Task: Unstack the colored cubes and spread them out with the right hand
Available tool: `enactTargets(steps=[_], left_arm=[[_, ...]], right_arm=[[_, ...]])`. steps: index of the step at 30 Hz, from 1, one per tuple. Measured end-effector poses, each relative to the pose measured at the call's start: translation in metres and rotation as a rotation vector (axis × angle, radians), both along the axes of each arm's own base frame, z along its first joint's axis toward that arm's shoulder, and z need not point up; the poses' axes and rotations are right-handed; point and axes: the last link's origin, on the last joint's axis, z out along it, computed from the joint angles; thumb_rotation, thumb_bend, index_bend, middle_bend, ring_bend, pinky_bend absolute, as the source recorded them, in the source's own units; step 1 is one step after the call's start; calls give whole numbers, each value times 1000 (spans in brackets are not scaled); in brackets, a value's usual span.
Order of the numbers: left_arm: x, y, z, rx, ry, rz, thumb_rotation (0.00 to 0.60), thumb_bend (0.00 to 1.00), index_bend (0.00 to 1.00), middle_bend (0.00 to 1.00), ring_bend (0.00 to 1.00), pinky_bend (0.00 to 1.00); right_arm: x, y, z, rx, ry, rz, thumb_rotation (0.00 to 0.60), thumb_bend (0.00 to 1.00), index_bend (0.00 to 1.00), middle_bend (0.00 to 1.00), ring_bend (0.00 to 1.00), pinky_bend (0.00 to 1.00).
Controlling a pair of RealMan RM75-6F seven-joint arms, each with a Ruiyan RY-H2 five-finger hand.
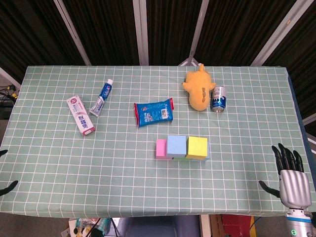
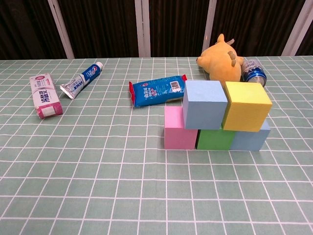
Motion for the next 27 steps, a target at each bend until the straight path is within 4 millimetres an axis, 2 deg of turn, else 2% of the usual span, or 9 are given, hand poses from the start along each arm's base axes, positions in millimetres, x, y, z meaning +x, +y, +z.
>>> enactTargets(steps=[15, 27], left_arm=[[0, 0, 0, 2, 1, 5, 600, 103, 196, 0, 0, 0], [2, -2, -1, 0, -1, 5, 600, 104, 196, 0, 0, 0]], right_arm=[[-5, -6, -3, 26, -18, 13, 600, 37, 0, 0, 64, 0], [0, -5, -13, 149, -149, 39, 600, 37, 0, 0, 64, 0]])
